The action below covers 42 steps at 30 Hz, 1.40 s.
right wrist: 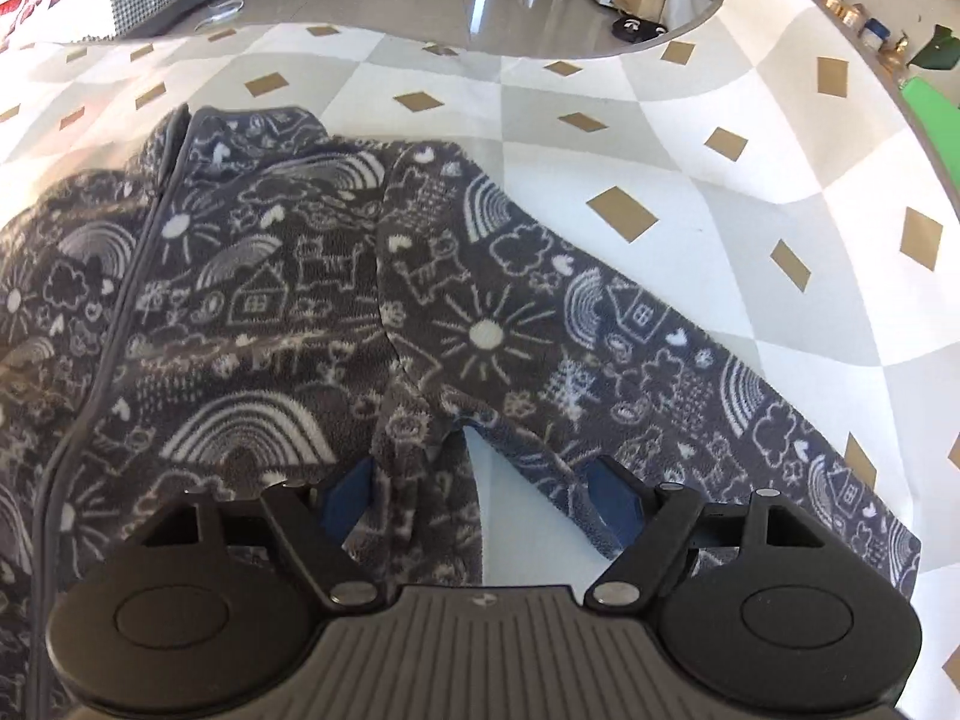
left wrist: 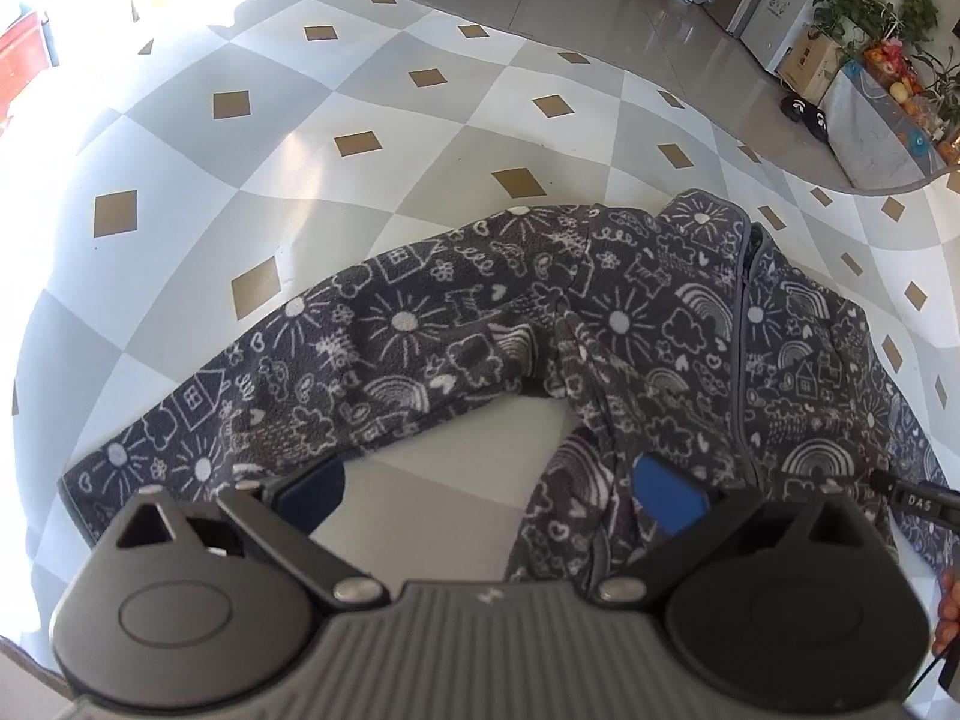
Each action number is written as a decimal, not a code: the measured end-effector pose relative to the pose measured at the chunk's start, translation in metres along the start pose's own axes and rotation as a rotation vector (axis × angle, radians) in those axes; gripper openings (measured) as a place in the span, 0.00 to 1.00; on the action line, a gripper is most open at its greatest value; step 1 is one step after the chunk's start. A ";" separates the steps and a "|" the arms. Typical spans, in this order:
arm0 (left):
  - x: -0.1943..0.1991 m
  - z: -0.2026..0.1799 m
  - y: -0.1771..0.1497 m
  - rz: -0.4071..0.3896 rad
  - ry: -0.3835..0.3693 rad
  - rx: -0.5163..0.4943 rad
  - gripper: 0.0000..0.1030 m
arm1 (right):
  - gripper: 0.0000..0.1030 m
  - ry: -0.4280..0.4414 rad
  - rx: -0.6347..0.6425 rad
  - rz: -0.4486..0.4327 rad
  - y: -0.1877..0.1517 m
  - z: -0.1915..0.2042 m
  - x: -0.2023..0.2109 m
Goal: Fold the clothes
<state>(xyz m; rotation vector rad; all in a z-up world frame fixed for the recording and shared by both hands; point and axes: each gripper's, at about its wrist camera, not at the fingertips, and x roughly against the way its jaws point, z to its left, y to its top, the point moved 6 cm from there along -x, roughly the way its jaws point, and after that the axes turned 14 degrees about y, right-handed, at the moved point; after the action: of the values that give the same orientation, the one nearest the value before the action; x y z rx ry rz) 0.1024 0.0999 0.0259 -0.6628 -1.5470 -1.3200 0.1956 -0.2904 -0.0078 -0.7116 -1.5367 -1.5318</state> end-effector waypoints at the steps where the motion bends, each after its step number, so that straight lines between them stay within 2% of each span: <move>1: 0.002 0.000 -0.002 -0.004 -0.002 -0.016 1.00 | 0.73 0.039 -0.025 -0.010 0.000 0.004 0.008; 5: 0.008 -0.003 -0.014 -0.011 -0.013 -0.060 1.00 | 0.73 0.188 -0.049 -0.022 -0.009 0.026 0.038; 11: 0.014 -0.008 -0.036 -0.020 -0.012 -0.115 1.00 | 0.73 0.216 0.012 -0.013 -0.041 0.038 0.065; 17: 0.016 -0.010 -0.062 -0.010 -0.027 -0.135 1.00 | 0.73 0.293 -0.104 -0.033 -0.079 0.021 0.087; 22: 0.009 -0.015 -0.090 0.010 -0.024 -0.160 1.00 | 0.73 0.315 -0.171 -0.026 -0.107 0.015 0.094; 31: -0.008 -0.014 -0.128 0.022 -0.028 -0.130 1.00 | 0.73 0.291 -0.137 0.060 -0.157 0.022 0.083; 42: -0.015 -0.021 -0.135 0.018 -0.029 -0.119 1.00 | 0.72 0.308 -0.105 0.047 -0.164 0.044 0.061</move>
<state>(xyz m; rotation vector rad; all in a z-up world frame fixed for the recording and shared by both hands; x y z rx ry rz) -0.0019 0.0468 -0.0463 -0.7717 -1.4904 -1.4028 0.0178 -0.2727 -0.0353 -0.5362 -1.2109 -1.6111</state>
